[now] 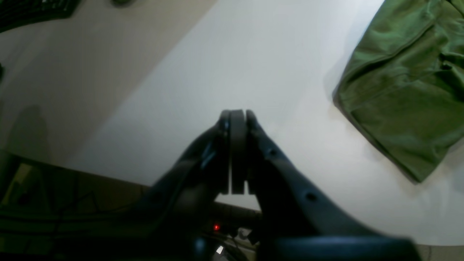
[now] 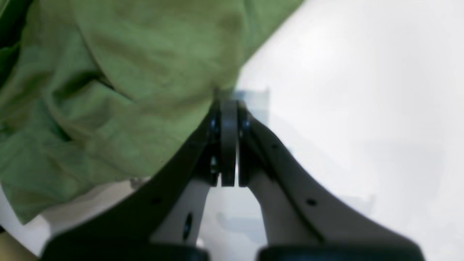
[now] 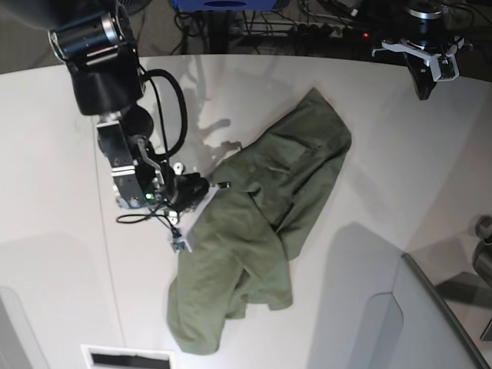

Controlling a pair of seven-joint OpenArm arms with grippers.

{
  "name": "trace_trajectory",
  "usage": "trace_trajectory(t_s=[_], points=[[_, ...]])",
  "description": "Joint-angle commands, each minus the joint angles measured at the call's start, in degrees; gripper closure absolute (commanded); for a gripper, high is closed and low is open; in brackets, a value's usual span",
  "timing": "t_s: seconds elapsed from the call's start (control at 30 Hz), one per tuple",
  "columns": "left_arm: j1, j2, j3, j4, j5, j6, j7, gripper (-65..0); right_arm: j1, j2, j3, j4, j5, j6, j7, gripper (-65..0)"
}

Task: Layout the t-shirt on the table in an organized manner, then fold the t-shirt properly
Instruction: 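Grasp the shirt hem with the right gripper and pull it outward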

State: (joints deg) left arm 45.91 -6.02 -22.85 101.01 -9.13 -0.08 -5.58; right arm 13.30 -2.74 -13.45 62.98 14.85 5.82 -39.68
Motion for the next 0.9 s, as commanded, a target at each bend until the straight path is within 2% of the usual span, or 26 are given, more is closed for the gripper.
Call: trace_trajectory(t_s=[0.0,0.03,0.1,0.23,0.3,0.43,0.47,0.7,0.87], points=[[0.64,-0.53,-0.4,0.75,-0.24,0.3,-1.49,0.0,0.55,-0.55,0.66,3.61,0.75,-1.47,1.13,0.0],[0.64,-0.53,-0.4,0.75,-0.24,0.3,-1.49,0.0,-0.68,-0.47,1.89,6.51,0.75,-3.67,0.52,0.0],[0.64,-0.62,-0.4,0.75,-0.24,0.3,-1.49,0.0,-2.53,-0.38,4.35,10.82,0.75,-5.87,-2.03,0.0],[0.55,-0.62,-0.4,-0.13,-0.24,0.3,-1.49,0.0,-2.53,-0.64,6.82,13.46,0.75,-5.69,-5.46,-0.3],[0.29,-0.62,-0.31,-0.57,-0.24,0.3,-1.67,0.0,-0.77,-0.91,6.55,11.79,0.75,-5.69,-6.69,-9.0],[-0.15,-0.53,-0.14,-0.84,-0.24,0.3,-1.58,0.0,3.54,-3.02,6.55,3.96,0.66,-5.87,-7.57,-35.4],[-0.15,-0.53,-0.14,-0.84,-0.24,0.3,-1.58,0.0,4.24,-3.19,6.55,2.12,0.66,-5.87,-7.4,-37.8],[0.29,-0.35,-0.31,-0.84,-0.24,0.3,-1.58,0.0,9.34,-3.63,6.55,-11.68,0.66,-5.87,-0.54,-34.8],[0.2,-0.26,-0.23,-0.84,-0.24,0.3,-1.58,0.0,10.74,-4.16,6.55,-14.06,0.66,-5.87,-0.36,-34.8]])
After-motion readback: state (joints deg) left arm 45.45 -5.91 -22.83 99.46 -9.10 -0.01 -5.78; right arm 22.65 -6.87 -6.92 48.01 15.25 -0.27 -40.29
